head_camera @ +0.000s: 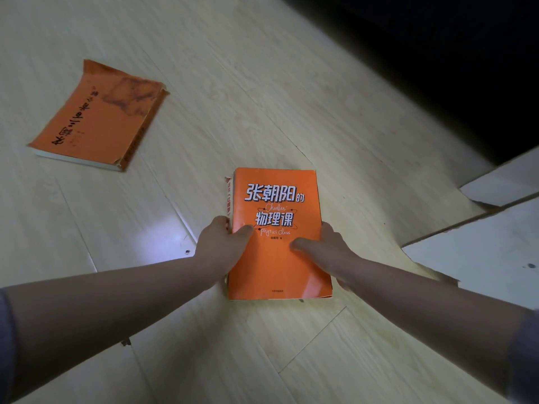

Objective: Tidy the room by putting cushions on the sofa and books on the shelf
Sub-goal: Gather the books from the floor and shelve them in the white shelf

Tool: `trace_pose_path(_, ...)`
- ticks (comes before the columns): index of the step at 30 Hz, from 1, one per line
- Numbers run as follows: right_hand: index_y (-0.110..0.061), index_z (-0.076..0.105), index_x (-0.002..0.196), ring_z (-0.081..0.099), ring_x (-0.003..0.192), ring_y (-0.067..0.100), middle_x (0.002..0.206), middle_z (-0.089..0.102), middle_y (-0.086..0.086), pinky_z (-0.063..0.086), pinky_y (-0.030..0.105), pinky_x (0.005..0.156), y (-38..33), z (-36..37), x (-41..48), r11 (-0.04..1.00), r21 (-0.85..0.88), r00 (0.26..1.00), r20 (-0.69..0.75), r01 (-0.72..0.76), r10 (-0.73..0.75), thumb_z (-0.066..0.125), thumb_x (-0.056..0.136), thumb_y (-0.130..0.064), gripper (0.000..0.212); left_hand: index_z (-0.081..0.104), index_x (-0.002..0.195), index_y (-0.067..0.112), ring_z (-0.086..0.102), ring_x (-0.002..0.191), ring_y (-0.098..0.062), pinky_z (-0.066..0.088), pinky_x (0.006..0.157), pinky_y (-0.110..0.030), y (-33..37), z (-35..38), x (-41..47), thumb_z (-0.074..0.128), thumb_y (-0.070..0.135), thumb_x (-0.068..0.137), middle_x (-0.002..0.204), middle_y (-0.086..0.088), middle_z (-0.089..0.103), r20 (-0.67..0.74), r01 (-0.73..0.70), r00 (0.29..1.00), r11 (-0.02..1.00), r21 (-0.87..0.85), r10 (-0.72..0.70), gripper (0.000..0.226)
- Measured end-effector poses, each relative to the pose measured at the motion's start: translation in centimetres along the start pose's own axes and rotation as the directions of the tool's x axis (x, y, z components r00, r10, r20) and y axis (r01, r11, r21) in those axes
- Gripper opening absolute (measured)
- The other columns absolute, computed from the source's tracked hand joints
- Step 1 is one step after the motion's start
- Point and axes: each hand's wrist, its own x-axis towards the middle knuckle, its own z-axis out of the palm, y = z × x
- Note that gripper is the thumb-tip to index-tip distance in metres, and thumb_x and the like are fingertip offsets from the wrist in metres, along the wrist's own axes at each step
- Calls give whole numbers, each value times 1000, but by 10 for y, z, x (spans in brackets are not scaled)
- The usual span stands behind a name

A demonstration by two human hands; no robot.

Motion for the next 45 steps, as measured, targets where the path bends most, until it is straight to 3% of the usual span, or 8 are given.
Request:
trace_pose_path(5,-24,29,141,54,114,31,132,46,6,48,49,96,4,3,0,1000,8,1000,0,-13,13,64,72,-49,82,59,105,6,54,66,-14,42,53,-23,0,-9,14,64,44,84,87,-2,61,30,108,994,994,-32,-107,43)
trace_pose_path(10,-27,32,137,55,113,29,129,50,4,49,49,96,12,6,-4,1000,-5,1000,7,5,-5,58,55,-58,91,56,119,11,68,92,-27,56,86,-46,-16,-13,12,82,45,65,107,-6,69,245,182,959,974,-138,-145,68)
trace_pose_path(14,-25,34,137,58,110,26,128,52,2,50,45,95,15,-3,-8,998,29,994,89,61,-63,68,73,-52,77,51,125,18,69,97,-30,54,85,-53,-31,-10,8,91,48,37,113,-4,69,329,240,932,938,-251,-150,102)
trace_pose_path(20,-21,33,143,63,111,23,131,59,2,50,43,99,15,-30,-6,971,223,970,200,91,-137,84,62,-50,100,48,122,22,68,97,-25,56,83,-49,-27,-10,-1,90,44,39,114,1,66,262,41,964,948,-317,46,95)
trace_pose_path(23,-27,46,136,67,108,21,124,67,-2,50,46,99,16,-32,-12,914,363,933,229,184,-279,80,67,-42,78,48,112,24,68,95,-17,58,79,-39,-18,-8,-5,85,38,49,109,6,66,201,-144,959,956,-255,198,75)
trace_pose_path(27,-31,44,136,68,105,11,126,65,-8,55,39,92,29,-31,-31,855,342,915,-43,390,-400,71,70,-50,74,47,108,24,66,89,-1,55,66,-17,-5,-11,-15,81,38,55,103,12,67,172,-388,896,910,-144,409,65)
trace_pose_path(32,-23,44,131,65,100,-1,115,67,-13,54,16,80,24,-42,-54,745,265,788,-285,612,-545,80,73,-39,71,44,109,27,66,88,-10,57,75,-36,6,-14,-21,81,42,56,99,12,66,116,-568,810,818,-89,575,67)
trace_pose_path(45,-20,48,127,65,99,0,111,68,-13,52,16,77,26,-43,-50,796,171,804,-270,581,-529,82,62,-45,77,52,123,29,61,90,11,47,67,-6,12,-9,-11,87,16,64,96,25,67,173,-549,816,833,-63,551,70)
